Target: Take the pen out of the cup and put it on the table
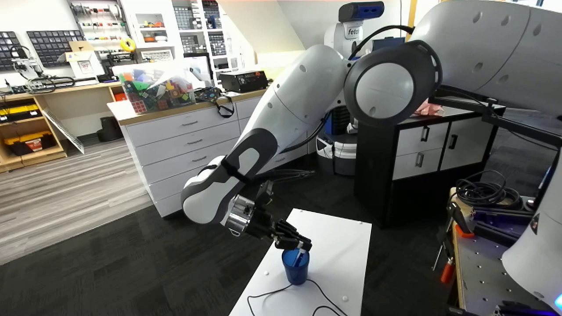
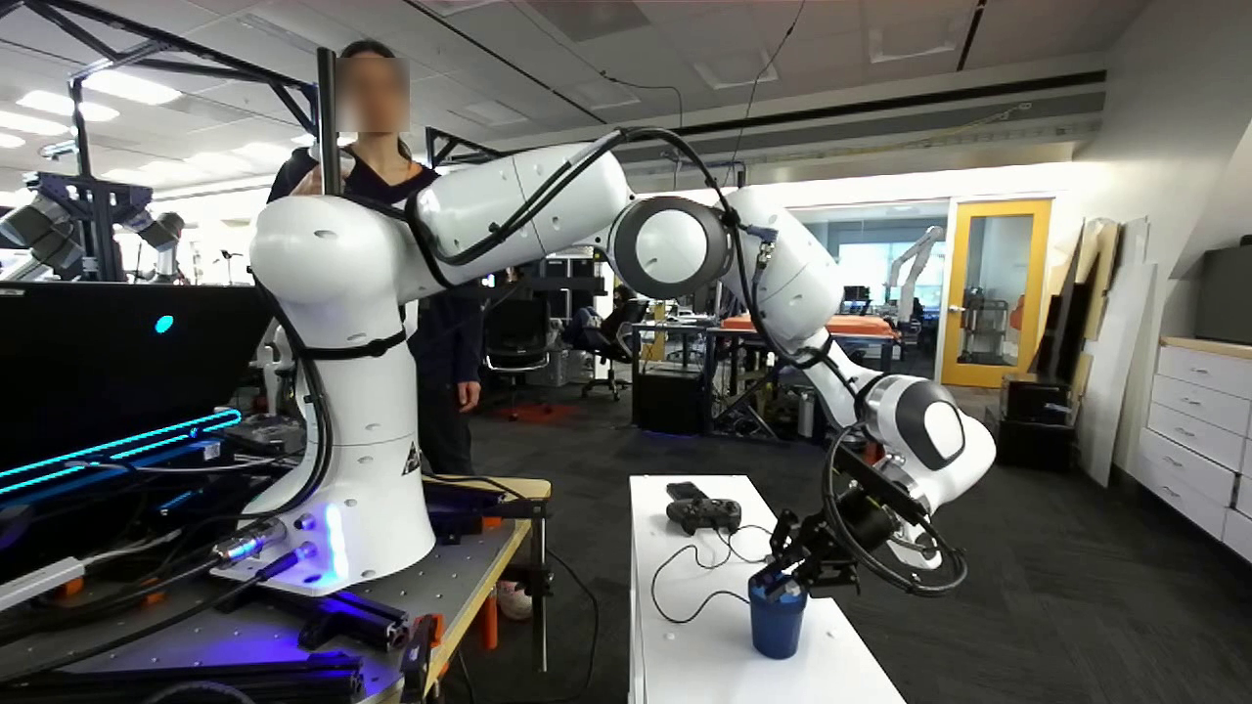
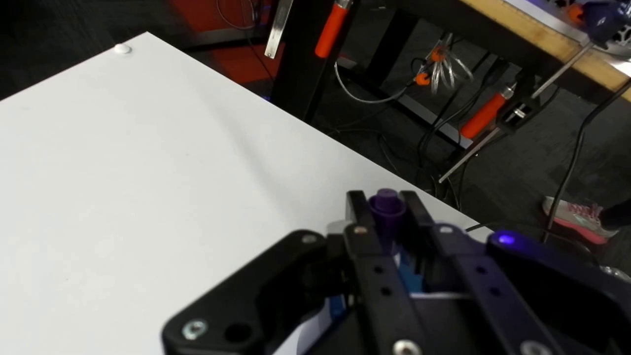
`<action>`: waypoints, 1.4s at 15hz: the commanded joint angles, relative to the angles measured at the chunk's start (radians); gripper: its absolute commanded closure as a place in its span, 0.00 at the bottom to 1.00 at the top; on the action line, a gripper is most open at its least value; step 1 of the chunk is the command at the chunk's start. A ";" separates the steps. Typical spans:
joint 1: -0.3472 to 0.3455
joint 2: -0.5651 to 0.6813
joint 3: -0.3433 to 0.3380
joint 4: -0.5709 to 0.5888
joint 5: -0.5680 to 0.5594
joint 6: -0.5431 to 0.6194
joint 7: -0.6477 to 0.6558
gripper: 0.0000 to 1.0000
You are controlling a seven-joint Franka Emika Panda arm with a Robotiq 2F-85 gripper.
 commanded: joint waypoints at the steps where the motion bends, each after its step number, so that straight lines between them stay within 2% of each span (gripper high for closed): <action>1: 0.004 -0.072 -0.004 -0.059 0.001 0.002 0.034 0.94; 13: 0.015 -0.143 -0.018 -0.070 -0.018 -0.058 0.061 0.94; 21: -0.007 -0.195 -0.045 -0.087 -0.011 -0.120 0.065 0.94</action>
